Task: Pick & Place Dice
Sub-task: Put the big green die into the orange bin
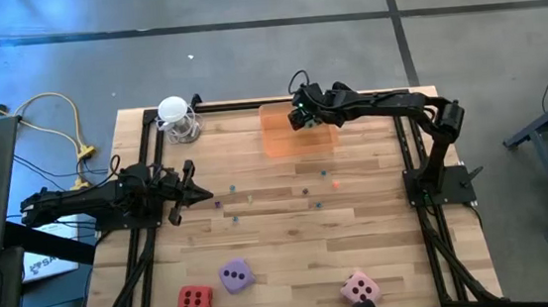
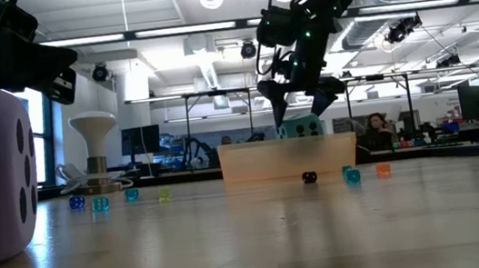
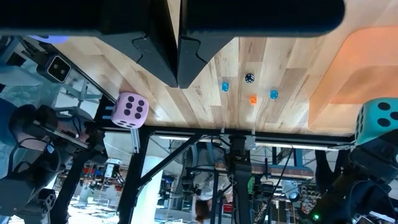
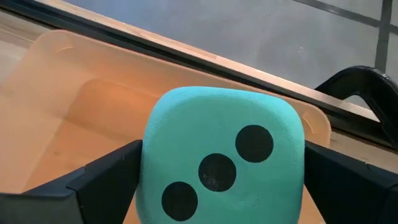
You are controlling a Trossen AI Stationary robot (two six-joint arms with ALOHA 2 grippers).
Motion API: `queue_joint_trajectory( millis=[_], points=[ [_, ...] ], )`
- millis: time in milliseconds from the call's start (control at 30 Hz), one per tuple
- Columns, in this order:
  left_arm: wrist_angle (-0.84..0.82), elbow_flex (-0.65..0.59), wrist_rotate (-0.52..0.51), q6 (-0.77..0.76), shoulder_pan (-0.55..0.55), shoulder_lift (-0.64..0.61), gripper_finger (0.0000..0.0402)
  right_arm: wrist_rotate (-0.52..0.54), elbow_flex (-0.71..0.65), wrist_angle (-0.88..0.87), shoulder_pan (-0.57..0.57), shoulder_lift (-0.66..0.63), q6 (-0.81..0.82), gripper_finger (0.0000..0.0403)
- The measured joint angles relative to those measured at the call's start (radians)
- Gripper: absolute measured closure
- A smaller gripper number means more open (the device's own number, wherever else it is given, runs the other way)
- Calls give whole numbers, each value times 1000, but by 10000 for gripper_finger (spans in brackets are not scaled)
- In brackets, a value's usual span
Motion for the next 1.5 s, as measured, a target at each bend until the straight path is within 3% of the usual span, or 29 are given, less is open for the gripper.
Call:
queue_joint_trajectory(
  millis=[700, 1033, 1433, 1500],
  points=[
    [0, 0, 0, 0, 0, 0, 401, -73, 0, -10, 0, 0, -29, 3],
    [0, 0, 0, 0, 0, 0, 401, -69, 0, -26, 0, -1, -28, 3],
    [0, 0, 0, 0, 0, 0, 401, 16, 2, -27, 16, -17, 44, 3],
    [0, 0, 0, 0, 0, 0, 401, -23, 1, -19, 17, -15, 69, 3]
  ],
)
